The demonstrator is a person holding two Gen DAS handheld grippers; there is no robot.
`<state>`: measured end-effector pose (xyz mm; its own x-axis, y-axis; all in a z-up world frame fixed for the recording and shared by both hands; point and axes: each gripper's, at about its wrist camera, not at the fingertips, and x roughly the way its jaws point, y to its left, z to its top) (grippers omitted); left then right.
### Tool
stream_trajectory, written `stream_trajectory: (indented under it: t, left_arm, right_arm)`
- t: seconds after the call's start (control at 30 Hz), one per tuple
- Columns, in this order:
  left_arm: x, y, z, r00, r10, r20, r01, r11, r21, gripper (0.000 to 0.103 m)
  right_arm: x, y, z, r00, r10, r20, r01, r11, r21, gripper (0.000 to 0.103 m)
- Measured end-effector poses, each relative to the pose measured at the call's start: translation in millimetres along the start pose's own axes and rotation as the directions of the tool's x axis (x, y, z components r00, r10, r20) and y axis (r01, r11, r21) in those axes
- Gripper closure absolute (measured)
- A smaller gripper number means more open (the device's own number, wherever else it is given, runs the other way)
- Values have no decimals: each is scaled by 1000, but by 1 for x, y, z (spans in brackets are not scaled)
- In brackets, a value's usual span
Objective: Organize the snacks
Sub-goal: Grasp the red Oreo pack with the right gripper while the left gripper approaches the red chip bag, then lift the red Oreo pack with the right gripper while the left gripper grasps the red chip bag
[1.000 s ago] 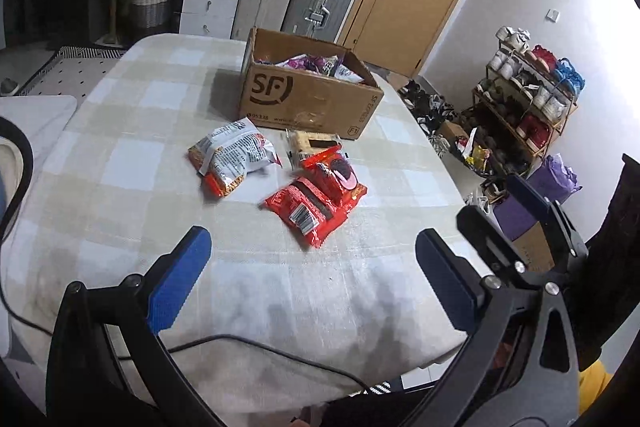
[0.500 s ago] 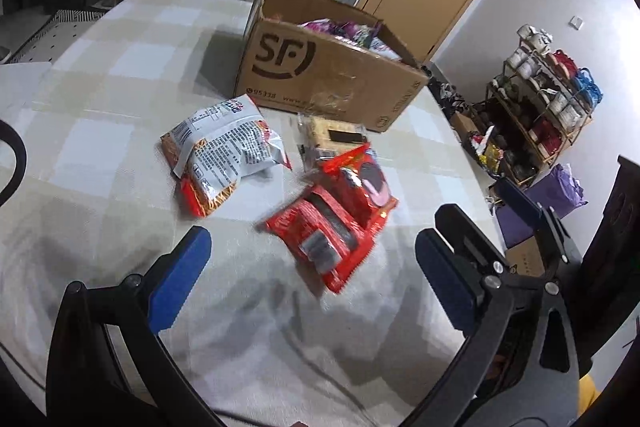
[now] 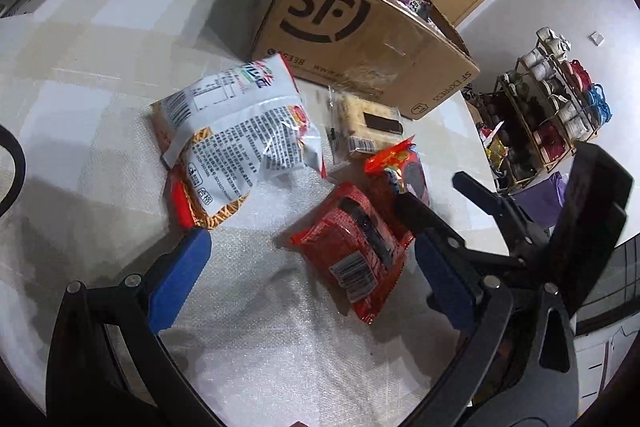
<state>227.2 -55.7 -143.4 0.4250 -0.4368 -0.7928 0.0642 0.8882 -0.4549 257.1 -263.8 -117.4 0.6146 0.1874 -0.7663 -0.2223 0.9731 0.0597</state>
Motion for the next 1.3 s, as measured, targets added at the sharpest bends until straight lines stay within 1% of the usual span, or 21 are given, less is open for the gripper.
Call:
stream_trajectory:
  t: [0.07, 0.13, 0.17, 0.2, 0.27, 0.3, 0.33, 0.47, 0.6, 0.73, 0.8, 0.9, 0.97, 1.03, 1.1, 1.17, 1.23, 1.3]
  left_arm:
    - [4, -1, -1, 1000, 5, -3, -5, 1000, 10, 2]
    - [8, -3, -2, 1000, 13, -4, -13, 1000, 20, 2]
    - [11, -4, -2, 1000, 20, -8, -20, 999, 25, 2]
    - [9, -3, -3, 1000, 23, -10, -23, 999, 26, 2]
    - [12, -3, -3, 1000, 19, -11, -19, 1000, 10, 2]
    - [10, -3, -4, 1000, 16, -14, -16, 1000, 3, 2]
    - [12, -4, -4, 1000, 15, -17, -15, 1000, -2, 2]
    - [17, -8, -6, 999, 36, -32, -36, 999, -4, 2]
    - [20, -15, -9, 998, 42, -38, -43, 999, -7, 2]
    - [24, -24, -11, 994, 100, -40, -99, 995, 15, 2]
    - [21, -23, -13, 992, 113, -50, -113, 994, 11, 2]
    - [22, -26, -14, 985, 165, -56, -165, 986, -3, 2]
    - [23, -26, -16, 981, 183, -63, -184, 983, -7, 2]
    - [27, -35, -18, 974, 214, -74, -214, 977, 5, 4]
    - [30, -42, -19, 969, 235, -77, -235, 972, 10, 4]
    - [39, -51, -19, 953, 285, -100, -283, 958, 33, 4]
    - [48, -60, -19, 942, 318, -109, -313, 948, 59, 4]
    - [51, -67, -19, 941, 321, -109, -316, 947, 65, 4]
  right_arm:
    - [9, -1, -1, 1000, 14, -28, -14, 1000, 0, 16]
    - [18, -1, -2, 998, 23, -60, -23, 1000, 3, 31]
    - [24, -1, -2, 996, 31, -80, -30, 1000, 8, 32]
    - [26, 0, -3, 997, 19, -71, -19, 1000, -3, 34]
    - [30, 5, -3, 997, 2, -82, -4, 1000, -22, 41]
    - [31, 6, -3, 996, -7, -87, 3, 999, -36, 52]
    - [31, 7, -3, 996, -13, -87, 9, 999, -41, 58]
    - [31, 3, -6, 996, 15, -86, -16, 1000, -13, 58]
    - [26, -3, -9, 996, 21, -87, -21, 1000, 1, 58]
    - [19, -7, -13, 996, 31, -88, -30, 999, 17, 58]
    - [15, -6, -16, 995, 36, -88, -33, 999, 27, 58]
    - [9, -10, -21, 995, 24, -96, -21, 999, 25, 58]
    - [4, -19, -27, 995, 18, -98, -13, 999, 48, 58]
    - [-2, -31, -32, 994, -31, -106, 39, 997, 71, 58]
    - [-7, -39, -37, 994, -30, -101, 40, 995, 94, 58]
    - [-11, -43, -40, 994, -31, -102, 41, 994, 101, 58]
    - [-15, -44, -43, 994, -31, -103, 42, 994, 104, 58]
    - [-19, -46, -47, 995, -20, -101, 32, 993, 117, 58]
